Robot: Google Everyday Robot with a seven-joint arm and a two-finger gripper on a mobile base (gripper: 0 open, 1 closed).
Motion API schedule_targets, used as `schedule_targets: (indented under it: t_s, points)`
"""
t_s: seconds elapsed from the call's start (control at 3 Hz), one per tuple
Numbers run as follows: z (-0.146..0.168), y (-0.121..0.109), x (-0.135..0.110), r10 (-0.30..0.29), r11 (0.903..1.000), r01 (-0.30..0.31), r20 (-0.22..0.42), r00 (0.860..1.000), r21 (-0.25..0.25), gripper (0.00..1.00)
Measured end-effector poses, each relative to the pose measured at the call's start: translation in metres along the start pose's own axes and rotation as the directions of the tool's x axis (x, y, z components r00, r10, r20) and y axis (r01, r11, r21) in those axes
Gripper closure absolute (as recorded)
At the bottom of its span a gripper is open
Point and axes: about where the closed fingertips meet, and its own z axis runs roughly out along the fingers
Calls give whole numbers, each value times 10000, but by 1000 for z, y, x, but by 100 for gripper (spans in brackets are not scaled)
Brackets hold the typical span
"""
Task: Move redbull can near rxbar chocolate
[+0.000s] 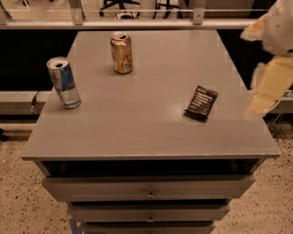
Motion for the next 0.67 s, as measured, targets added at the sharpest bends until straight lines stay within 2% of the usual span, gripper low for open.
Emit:
schedule_targets:
  t_s: [0.33,0.67]
  points:
    - [33,-4,-33,-167,9993,201,1019,9947,-326,0]
    - [85,0,-82,198,9947,57,2449,9694,-1031,0]
